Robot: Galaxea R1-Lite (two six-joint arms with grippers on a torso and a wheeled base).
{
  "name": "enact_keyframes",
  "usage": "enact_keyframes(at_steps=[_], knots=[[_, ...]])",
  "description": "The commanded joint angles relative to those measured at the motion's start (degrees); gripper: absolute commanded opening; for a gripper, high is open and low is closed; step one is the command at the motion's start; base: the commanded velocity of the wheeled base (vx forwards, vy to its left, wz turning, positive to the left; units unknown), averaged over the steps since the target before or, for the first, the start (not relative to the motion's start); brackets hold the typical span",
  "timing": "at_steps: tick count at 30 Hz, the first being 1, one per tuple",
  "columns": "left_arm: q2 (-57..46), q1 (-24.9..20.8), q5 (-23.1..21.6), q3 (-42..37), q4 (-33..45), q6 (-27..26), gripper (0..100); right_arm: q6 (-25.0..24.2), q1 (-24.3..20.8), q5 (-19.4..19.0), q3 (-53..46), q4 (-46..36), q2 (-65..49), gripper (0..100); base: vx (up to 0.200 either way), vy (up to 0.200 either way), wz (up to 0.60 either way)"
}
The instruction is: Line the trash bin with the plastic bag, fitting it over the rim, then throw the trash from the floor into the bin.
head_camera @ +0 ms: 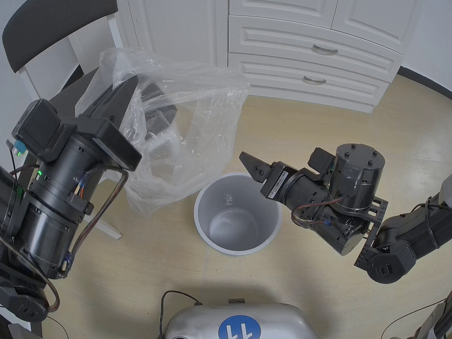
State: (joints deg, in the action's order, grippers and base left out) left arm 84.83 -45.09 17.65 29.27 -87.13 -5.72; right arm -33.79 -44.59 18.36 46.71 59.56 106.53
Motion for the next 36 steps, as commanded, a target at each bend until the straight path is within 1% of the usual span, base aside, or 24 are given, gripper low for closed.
enact_keyframes(at_steps=[1,7,10,12,14,21,29,36], knots=[[-1.07,-1.75,0.01,-0.62,-0.06,0.00,0,-0.57,0.12,-0.17,0.22,0.03,0.43,100,0.000,0.000,0.00],[-2.04,-2.63,-0.25,-0.79,-0.15,0.00,0,-0.66,0.65,-0.43,0.22,0.11,1.48,100,0.000,0.000,0.00],[-2.22,-2.98,-2.10,-0.88,-0.41,0.27,0,-0.66,0.38,-0.43,0.22,0.20,2.19,100,0.000,0.000,0.00],[-2.31,-2.98,-2.36,-0.79,-0.50,0.36,0,-0.66,0.12,-0.43,0.22,0.20,2.45,100,0.000,0.000,0.00],[-3.18,-3.16,-2.45,-0.88,-0.41,0.44,0,-0.66,0.03,-0.43,0.22,0.20,2.63,100,0.000,0.000,0.00],[-4.68,-5.88,-2.45,-0.88,-0.15,0.62,0,-0.66,-0.14,-0.43,0.13,0.20,3.42,100,0.000,0.000,0.00],[-5.38,-6.41,-2.62,-0.88,-0.15,0.62,0,-0.66,-0.41,-0.34,0.13,0.20,3.94,100,0.000,0.000,0.00],[-5.91,-8.43,-2.62,-0.71,-0.15,0.88,0,-0.84,-0.41,-0.52,0.13,0.38,4.12,100,0.000,0.000,0.00]])
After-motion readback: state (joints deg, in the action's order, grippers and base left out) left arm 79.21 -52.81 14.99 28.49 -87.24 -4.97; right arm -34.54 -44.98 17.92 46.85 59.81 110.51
